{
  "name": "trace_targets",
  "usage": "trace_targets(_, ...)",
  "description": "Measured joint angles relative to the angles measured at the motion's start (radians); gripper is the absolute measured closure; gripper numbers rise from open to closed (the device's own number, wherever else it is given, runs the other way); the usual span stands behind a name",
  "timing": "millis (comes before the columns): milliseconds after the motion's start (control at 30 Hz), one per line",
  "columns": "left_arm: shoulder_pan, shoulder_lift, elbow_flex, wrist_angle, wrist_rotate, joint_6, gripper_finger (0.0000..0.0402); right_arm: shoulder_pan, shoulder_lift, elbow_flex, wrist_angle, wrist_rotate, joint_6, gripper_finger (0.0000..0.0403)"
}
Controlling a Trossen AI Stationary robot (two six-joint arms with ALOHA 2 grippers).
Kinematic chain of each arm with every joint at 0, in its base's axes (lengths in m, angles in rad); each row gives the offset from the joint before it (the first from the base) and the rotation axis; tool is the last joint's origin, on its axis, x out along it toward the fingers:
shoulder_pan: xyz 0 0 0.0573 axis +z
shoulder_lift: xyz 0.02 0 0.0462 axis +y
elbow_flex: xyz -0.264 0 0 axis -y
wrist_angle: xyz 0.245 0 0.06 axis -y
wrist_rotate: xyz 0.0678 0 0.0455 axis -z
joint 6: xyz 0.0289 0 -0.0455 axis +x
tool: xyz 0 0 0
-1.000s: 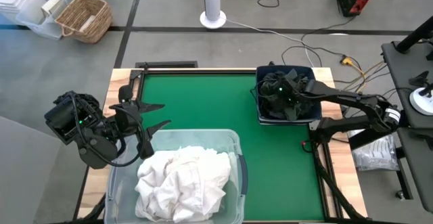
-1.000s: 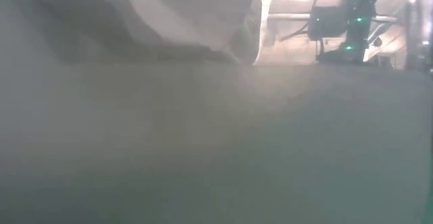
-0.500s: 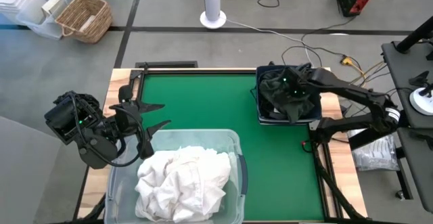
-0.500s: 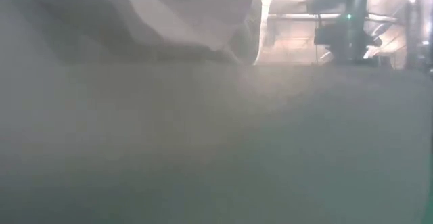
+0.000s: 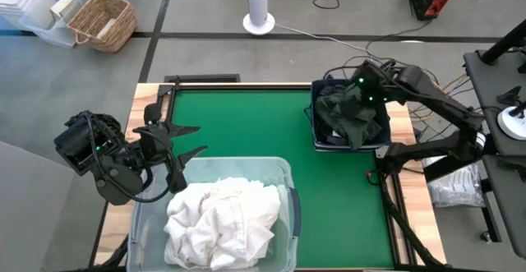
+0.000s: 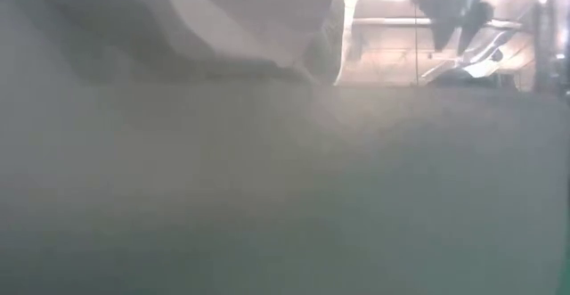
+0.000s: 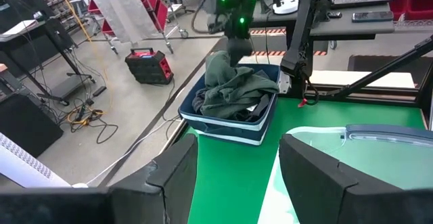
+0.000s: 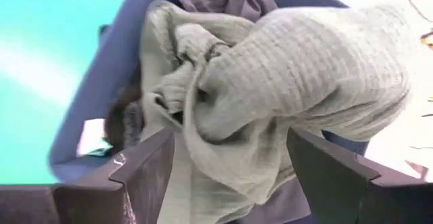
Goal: Sort clothes
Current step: Return to Home Position
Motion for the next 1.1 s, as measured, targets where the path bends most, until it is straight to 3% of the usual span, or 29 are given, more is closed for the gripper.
trace_targets(233,0.0,-0.002,0.0,0.0,0.006,0.0,0.0216,0.045,-0.045,0.136,0.003,-0.033,-0.003,0.0136)
trace_targets(433,-0.003,-0.033,0.0,0.0,0.079,0.049,0.0216,0.18,-0.218,0.118,0.294,-0.036,-0.094,0.0157)
trace_targets(733,-0.009,-0.136,0.0,0.083,0.078,0.23,0.0226,0.285,-0.443,-0.164,0.659,-0.04,-0.171,0.0188)
trace_targets(900,-0.007,-0.186,-0.01,0.238,0.078,0.379,0.0246,0.284,-0.467,-0.372,0.987,-0.122,-0.214,0.0202)
trace_targets(1100,-0.007,-0.232,-0.109,0.328,0.084,0.397,0.0248,0.284,-0.445,-0.485,1.253,-0.198,-0.224,0.0223)
